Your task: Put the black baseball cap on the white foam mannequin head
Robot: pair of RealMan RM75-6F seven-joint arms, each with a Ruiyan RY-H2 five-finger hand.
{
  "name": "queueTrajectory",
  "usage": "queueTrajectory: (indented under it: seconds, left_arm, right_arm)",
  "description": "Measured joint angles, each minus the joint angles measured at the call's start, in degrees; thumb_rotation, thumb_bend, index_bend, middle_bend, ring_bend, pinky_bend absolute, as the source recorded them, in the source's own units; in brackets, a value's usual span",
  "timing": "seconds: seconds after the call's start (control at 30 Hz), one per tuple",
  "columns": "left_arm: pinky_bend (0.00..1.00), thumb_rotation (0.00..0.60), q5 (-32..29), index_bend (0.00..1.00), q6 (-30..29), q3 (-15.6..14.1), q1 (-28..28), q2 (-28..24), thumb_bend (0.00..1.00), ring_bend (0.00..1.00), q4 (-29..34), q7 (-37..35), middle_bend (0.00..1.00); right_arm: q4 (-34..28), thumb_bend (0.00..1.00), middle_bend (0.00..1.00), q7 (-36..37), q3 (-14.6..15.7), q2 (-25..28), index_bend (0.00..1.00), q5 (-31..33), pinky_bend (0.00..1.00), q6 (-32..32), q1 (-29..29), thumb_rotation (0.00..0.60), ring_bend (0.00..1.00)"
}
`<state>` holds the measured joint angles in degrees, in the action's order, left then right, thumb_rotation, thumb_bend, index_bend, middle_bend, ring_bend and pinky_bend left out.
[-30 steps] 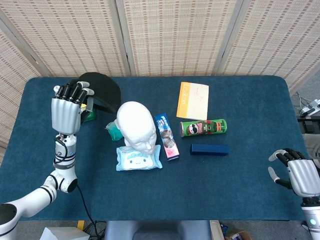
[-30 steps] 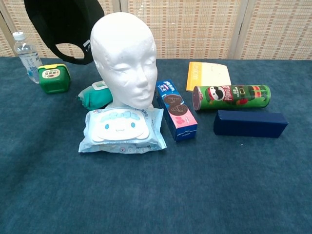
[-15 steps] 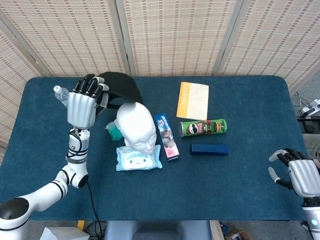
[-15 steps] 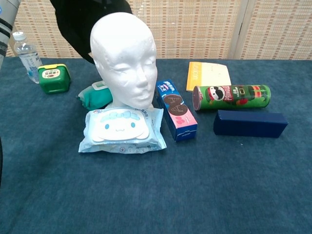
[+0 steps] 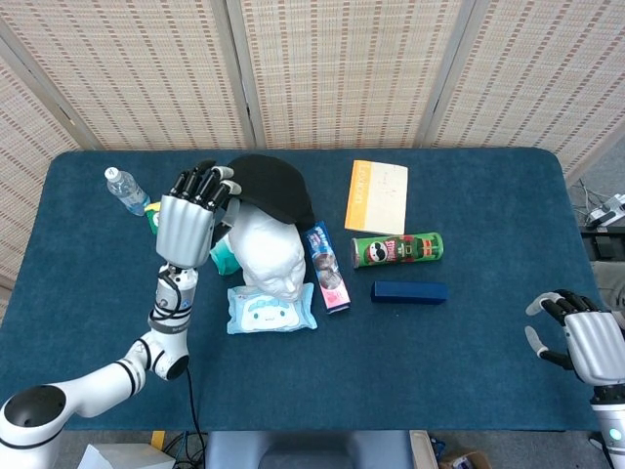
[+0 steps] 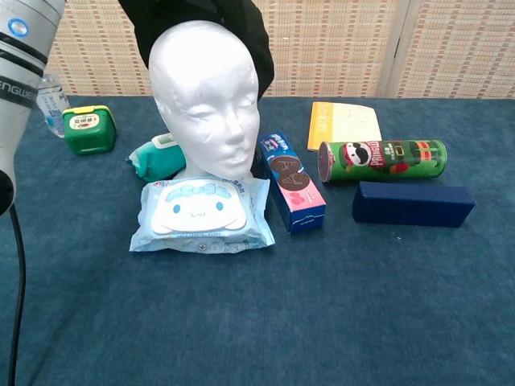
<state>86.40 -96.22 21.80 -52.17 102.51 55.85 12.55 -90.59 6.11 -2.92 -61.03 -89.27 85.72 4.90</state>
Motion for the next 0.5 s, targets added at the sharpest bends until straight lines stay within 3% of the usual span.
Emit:
queueTrajectory:
  seconds: [0.5]
  left_arm:
    - [0.43,0.600,4.1,0.85,-7.4,-2.7,6.5,-3.8,0.36,0.29,13.6,4.3,0.42]
  right_arm:
    - [-0.2,0.37,0.40,-1.9,0.1,-0.3,0.46,0.1,0.33,-0.5,0.2,0.600,0.28]
